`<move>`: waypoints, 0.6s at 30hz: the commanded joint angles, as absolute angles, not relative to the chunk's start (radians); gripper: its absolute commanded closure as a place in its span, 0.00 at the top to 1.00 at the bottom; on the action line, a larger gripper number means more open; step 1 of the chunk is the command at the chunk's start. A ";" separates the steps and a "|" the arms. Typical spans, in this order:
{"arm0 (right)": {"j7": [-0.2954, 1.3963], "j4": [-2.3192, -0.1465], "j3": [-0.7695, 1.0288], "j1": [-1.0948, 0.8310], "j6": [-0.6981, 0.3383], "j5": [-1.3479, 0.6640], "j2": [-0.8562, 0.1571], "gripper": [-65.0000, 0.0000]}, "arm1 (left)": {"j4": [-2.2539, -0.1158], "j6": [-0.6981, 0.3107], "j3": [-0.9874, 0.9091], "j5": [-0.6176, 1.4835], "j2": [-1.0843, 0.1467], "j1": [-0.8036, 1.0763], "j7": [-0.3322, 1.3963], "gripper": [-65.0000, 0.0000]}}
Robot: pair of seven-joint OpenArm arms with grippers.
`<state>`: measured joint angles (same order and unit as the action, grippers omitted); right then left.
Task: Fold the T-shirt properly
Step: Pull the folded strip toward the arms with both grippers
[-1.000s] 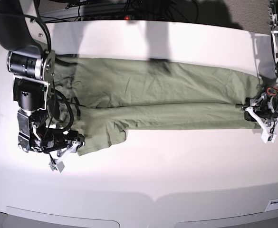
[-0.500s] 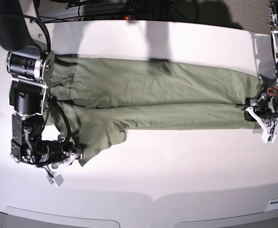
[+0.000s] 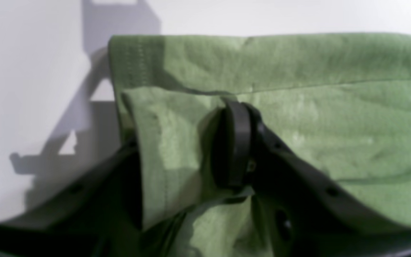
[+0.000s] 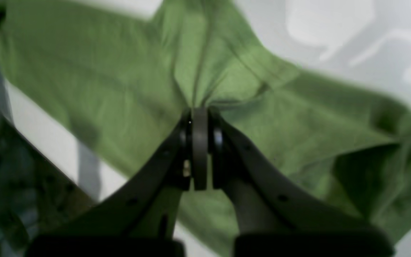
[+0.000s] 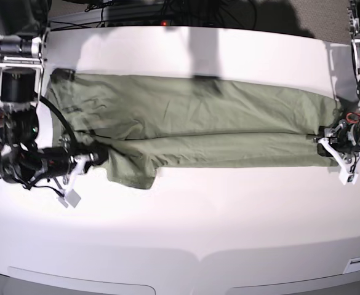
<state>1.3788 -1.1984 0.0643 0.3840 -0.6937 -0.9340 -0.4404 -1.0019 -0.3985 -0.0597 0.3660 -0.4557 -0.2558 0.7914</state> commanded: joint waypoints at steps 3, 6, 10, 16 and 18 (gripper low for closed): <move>1.396 -1.370 0.071 0.323 -0.698 -1.041 -0.500 0.00 | -1.010 -0.381 -0.059 0.323 -0.483 -0.255 0.867 0.31; 1.396 -1.498 0.072 0.260 -0.698 -1.052 -0.538 0.00 | -1.053 -0.381 -0.059 0.323 -0.504 -0.255 0.890 0.31; 1.396 -1.555 0.075 0.243 -0.698 -1.053 -0.548 0.00 | -1.125 -0.381 -0.059 0.323 -0.525 -0.253 0.890 0.31; 1.396 -1.555 0.075 0.242 -0.698 -1.052 -0.543 0.00 | -1.169 -0.381 -0.059 0.323 -0.527 -0.252 0.880 0.31; 1.396 -1.555 0.075 0.242 -0.698 -1.052 -0.543 0.00 | -1.169 -0.381 -0.059 0.323 -0.527 -0.252 0.879 0.36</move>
<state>1.4048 -1.5391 0.0654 0.2214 -0.6941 -1.0283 -0.5266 -1.1526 -0.3878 -0.0532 0.3180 -0.5068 -0.2302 0.8913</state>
